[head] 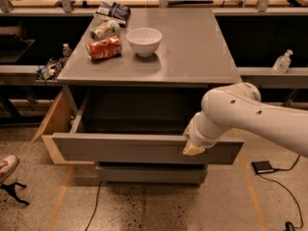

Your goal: Open top drawer

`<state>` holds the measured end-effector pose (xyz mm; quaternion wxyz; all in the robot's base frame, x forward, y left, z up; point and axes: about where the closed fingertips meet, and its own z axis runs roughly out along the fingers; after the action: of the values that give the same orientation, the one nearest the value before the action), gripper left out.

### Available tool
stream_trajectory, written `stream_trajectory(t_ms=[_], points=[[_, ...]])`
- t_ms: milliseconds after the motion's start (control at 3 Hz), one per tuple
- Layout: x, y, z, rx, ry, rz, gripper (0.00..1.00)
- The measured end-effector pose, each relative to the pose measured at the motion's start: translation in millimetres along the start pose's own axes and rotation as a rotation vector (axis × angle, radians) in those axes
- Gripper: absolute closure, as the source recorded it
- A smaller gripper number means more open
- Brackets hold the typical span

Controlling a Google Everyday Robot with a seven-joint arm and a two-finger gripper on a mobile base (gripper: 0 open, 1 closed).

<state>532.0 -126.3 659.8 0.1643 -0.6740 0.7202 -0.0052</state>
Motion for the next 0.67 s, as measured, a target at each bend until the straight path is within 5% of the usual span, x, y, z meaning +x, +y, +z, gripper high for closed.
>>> stream_trajectory(t_ms=[333,667], points=[[0.0,-0.1,0.0,0.000,0.000,0.000,1.00],[4.3,24.8,-7.6,0.007,0.002,0.011,1.00]])
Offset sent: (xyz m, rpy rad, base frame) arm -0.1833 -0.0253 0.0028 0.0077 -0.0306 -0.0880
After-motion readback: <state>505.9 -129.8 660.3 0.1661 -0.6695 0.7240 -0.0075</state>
